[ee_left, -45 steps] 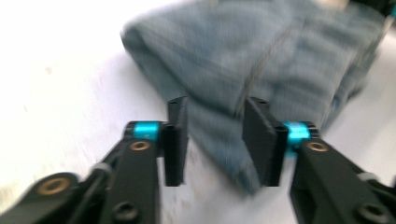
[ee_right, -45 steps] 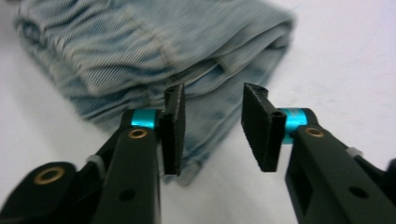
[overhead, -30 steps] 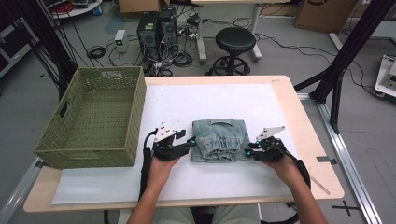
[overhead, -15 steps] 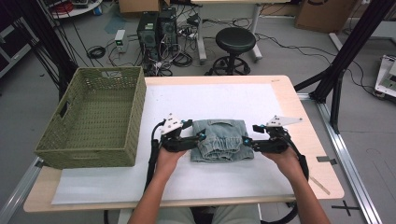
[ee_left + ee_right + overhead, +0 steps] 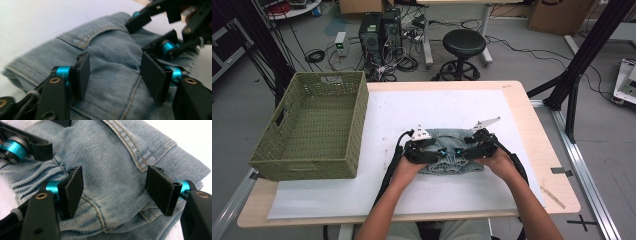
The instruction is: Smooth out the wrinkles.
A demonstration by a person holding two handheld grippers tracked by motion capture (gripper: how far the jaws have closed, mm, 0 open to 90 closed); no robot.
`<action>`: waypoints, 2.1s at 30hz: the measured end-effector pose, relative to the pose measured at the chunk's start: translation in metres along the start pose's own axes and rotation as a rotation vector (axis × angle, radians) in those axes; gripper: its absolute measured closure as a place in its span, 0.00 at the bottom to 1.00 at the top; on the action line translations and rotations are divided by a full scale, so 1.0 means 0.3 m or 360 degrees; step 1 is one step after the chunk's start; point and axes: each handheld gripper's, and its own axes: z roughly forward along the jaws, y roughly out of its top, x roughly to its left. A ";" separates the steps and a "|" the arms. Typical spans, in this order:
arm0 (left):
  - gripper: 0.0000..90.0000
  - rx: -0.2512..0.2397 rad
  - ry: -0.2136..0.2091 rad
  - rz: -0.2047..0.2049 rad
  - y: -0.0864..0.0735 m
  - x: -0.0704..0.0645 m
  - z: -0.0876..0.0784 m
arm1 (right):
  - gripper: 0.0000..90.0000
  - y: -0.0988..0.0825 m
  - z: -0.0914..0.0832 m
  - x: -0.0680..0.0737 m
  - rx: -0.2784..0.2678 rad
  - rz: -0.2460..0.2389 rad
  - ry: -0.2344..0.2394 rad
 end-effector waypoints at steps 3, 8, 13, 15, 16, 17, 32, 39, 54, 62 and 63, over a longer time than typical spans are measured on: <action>0.49 -0.0005 -0.0022 -0.0004 -0.010 -0.009 -0.003 | 0.35 -0.011 -0.014 0.014 0.0023 -0.0014 0.0012; 0.50 -0.0031 -0.0046 0.0006 -0.017 -0.018 -0.022 | 0.35 -0.015 -0.045 0.027 0.0033 -0.0033 0.0068; 0.46 -0.0241 0.0068 -0.0001 0.016 -0.003 -0.062 | 0.35 -0.003 -0.103 0.045 -0.0155 -0.0075 0.0035; 0.46 -0.0215 0.0088 -0.0024 0.014 0.011 -0.056 | 0.35 0.000 -0.093 0.057 -0.0140 -0.0091 0.0014; 0.46 -0.0154 0.0080 -0.0031 0.006 0.016 -0.045 | 0.35 -0.001 -0.079 0.060 -0.0108 -0.0101 0.0024; 0.46 -0.0097 0.0067 -0.0045 -0.002 0.017 -0.035 | 0.36 -0.003 -0.066 0.065 -0.0067 -0.0104 0.0030; 0.53 -0.0131 0.0020 0.0006 -0.042 -0.027 -0.050 | 0.37 -0.051 -0.069 0.089 0.0023 -0.0133 0.0104; 0.43 -0.0309 0.0164 0.0001 -0.014 0.005 -0.073 | 0.34 -0.021 -0.105 0.054 -0.0187 -0.0046 -0.0058; 0.50 -0.0153 0.0064 -0.0094 -0.070 -0.017 -0.045 | 0.35 -0.051 -0.061 0.056 0.0011 -0.0032 0.0009; 0.42 -0.0296 0.0075 -0.0082 -0.041 -0.016 -0.106 | 0.35 -0.079 -0.162 0.052 -0.0266 0.0005 -0.0006; 0.42 -0.0314 0.0089 -0.0068 -0.036 -0.015 -0.117 | 0.35 -0.084 -0.178 0.049 -0.0298 0.0012 -0.0036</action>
